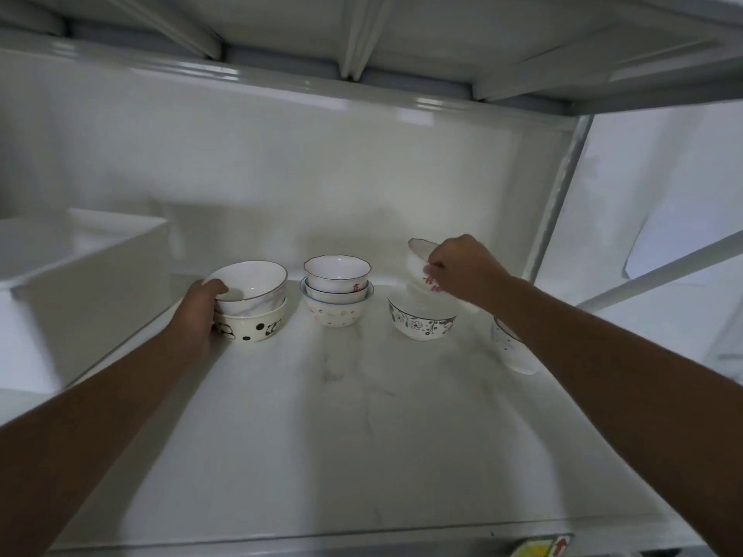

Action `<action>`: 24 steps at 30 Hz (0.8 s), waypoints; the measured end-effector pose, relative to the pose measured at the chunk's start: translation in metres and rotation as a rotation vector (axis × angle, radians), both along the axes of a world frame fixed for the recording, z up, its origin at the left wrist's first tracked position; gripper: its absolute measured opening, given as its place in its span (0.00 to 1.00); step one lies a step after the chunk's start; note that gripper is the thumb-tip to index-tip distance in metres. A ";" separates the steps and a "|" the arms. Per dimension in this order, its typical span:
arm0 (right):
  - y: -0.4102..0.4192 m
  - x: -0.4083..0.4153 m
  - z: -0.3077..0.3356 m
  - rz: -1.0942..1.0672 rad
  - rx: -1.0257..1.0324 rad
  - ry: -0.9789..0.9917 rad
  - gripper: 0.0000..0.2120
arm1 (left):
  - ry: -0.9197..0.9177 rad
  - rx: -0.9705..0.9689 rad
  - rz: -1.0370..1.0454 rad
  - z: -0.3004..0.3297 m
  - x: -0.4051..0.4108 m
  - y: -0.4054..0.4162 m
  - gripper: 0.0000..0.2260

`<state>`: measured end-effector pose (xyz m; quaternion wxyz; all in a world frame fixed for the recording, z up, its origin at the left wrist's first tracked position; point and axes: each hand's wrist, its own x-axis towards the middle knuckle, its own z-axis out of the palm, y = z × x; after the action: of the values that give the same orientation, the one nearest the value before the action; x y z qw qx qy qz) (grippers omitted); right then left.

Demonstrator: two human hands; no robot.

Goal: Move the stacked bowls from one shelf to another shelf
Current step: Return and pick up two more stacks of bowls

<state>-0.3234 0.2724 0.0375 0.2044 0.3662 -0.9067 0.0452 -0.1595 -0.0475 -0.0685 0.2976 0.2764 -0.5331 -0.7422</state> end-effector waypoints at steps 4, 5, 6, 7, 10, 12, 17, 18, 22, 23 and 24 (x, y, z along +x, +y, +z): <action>-0.017 -0.001 -0.021 0.047 0.048 -0.009 0.20 | 0.030 0.064 -0.008 -0.003 0.002 -0.001 0.19; -0.019 -0.001 -0.025 0.044 0.064 -0.016 0.20 | 0.028 0.069 -0.016 -0.004 0.002 -0.003 0.24; -0.020 -0.002 -0.028 0.042 0.082 -0.015 0.19 | 0.028 0.068 -0.036 -0.004 0.002 -0.004 0.28; -0.021 -0.003 -0.032 0.041 0.089 -0.014 0.19 | 0.037 0.066 -0.058 -0.006 0.002 -0.006 0.30; -0.019 -0.004 -0.036 0.044 0.101 0.002 0.22 | 0.081 0.054 -0.098 -0.008 0.004 -0.008 0.30; -0.015 -0.006 -0.038 0.052 0.091 -0.004 0.20 | 0.107 0.027 -0.127 -0.006 0.005 -0.007 0.26; -0.008 -0.007 -0.050 0.079 0.092 -0.031 0.18 | 0.094 -0.085 -0.255 -0.006 0.006 -0.011 0.23; -0.009 -0.007 -0.053 0.084 0.096 -0.031 0.20 | 0.091 -0.110 -0.288 -0.007 0.006 -0.012 0.23; -0.013 -0.007 -0.059 0.065 0.080 -0.042 0.21 | 0.093 -0.204 -0.393 -0.006 0.013 -0.015 0.31; -0.013 -0.006 -0.059 0.060 0.071 -0.057 0.21 | 0.088 -0.231 -0.412 -0.006 0.015 -0.016 0.35; -0.012 -0.006 -0.059 0.054 0.070 -0.078 0.21 | 0.089 -0.258 -0.437 -0.006 0.018 -0.018 0.38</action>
<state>-0.3293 0.2602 -0.0211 0.1547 0.3953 -0.9048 0.0333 -0.1415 -0.0652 -0.0742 0.1862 0.0813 -0.6569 -0.7261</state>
